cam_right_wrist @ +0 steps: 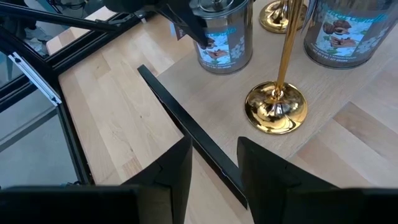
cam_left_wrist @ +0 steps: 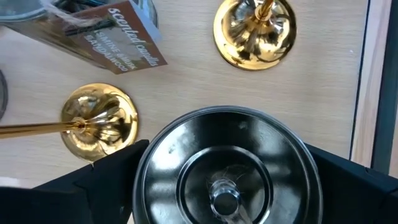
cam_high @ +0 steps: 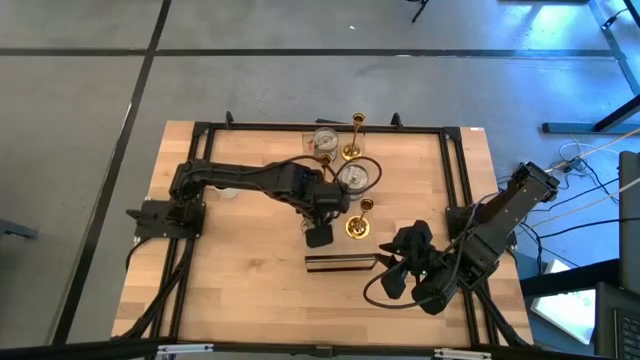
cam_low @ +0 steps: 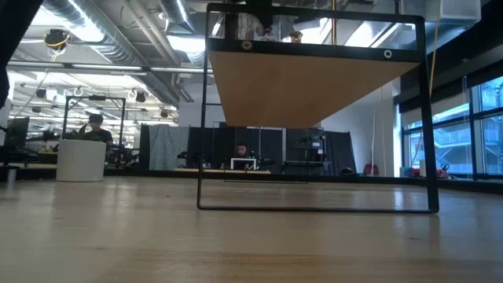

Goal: Pick & Place candle stick holders
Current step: Put the brown scented candle on the shelf

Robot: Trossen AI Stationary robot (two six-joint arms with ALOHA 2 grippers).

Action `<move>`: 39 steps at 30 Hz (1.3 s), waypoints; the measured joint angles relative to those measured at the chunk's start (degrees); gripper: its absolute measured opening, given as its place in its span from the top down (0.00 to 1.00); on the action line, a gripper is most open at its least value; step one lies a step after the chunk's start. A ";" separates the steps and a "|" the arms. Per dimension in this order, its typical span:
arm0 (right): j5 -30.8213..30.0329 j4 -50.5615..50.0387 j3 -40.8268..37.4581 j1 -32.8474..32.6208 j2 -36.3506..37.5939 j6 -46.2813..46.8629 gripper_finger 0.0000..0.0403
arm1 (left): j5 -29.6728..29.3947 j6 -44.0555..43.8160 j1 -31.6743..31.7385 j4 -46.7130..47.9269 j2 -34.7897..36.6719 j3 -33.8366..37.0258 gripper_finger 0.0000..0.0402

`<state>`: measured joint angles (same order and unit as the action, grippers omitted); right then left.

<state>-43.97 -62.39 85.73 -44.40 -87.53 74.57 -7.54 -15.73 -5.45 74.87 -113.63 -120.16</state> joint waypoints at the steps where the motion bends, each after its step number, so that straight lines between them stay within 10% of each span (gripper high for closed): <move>1: 0.00 0.00 0.00 0.02 0.00 0.00 0.68 | -0.15 0.00 0.00 0.07 0.10 0.01 0.04; 24: -0.57 0.08 0.00 0.13 0.00 0.01 0.68 | -6.96 -5.04 0.70 8.40 3.25 -13.70 0.07; 32: -0.55 0.17 0.00 0.13 0.00 0.04 0.68 | -6.99 -9.97 -1.92 11.80 5.34 -13.68 0.33; 39: -0.45 0.27 0.00 0.13 0.00 0.17 0.68 | -13.60 -14.13 -2.10 14.53 5.34 -7.57 0.76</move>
<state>-44.41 -62.13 85.73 -44.27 -87.53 74.74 -21.13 -29.86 -7.55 89.40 -108.29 -127.74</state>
